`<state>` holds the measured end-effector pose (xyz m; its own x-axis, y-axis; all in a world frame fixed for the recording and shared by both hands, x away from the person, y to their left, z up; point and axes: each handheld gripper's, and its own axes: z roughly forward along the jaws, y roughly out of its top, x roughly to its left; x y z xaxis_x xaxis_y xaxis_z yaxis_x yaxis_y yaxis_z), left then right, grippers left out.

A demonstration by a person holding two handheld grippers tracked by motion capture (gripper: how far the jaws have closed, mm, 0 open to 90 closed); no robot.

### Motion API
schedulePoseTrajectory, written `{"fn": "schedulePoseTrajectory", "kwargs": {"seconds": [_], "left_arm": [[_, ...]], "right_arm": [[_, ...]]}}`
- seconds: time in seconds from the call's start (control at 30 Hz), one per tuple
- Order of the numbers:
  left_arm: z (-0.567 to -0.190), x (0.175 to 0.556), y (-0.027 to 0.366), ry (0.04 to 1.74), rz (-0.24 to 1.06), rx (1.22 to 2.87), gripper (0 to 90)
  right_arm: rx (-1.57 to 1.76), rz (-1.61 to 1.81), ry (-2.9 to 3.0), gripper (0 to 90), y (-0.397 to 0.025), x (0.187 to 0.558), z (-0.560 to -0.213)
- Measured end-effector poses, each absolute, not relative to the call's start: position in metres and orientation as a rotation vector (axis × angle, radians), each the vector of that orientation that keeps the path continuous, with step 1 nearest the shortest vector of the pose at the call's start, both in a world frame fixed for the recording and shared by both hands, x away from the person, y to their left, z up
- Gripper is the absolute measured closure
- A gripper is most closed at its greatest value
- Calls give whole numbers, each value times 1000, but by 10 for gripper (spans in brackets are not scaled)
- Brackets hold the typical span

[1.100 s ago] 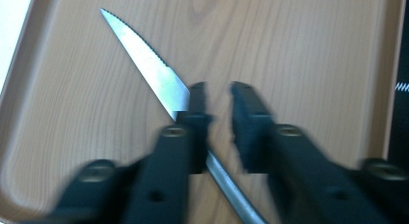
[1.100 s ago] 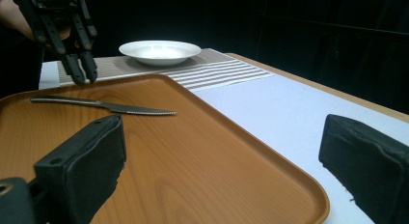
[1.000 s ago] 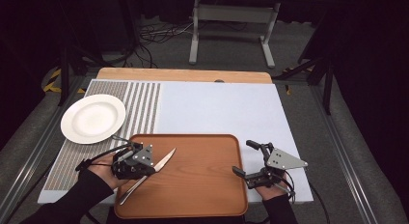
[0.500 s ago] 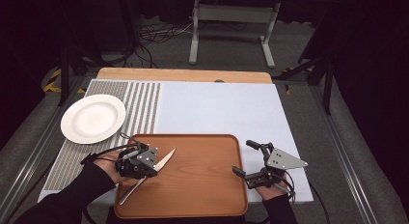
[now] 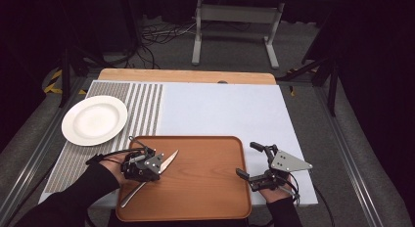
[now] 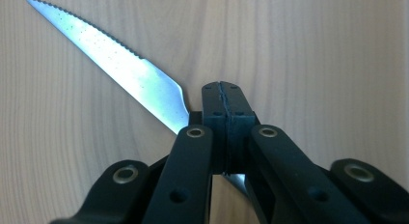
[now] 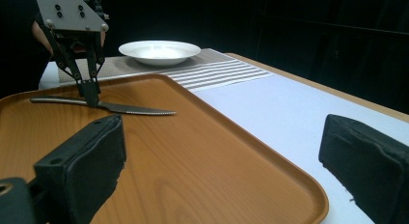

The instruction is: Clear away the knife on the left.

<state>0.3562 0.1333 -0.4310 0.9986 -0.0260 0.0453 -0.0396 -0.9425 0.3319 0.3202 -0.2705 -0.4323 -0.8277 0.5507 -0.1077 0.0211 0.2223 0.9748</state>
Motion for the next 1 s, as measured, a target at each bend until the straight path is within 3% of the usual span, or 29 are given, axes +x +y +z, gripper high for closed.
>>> {"fn": "schedulePoseTrajectory", "kwargs": {"seconds": [1.0], "left_arm": [[-436, 363, 143, 25, 69, 2817, 900]], "right_arm": [[528, 1639, 2069, 31, -271, 320, -432]]}}
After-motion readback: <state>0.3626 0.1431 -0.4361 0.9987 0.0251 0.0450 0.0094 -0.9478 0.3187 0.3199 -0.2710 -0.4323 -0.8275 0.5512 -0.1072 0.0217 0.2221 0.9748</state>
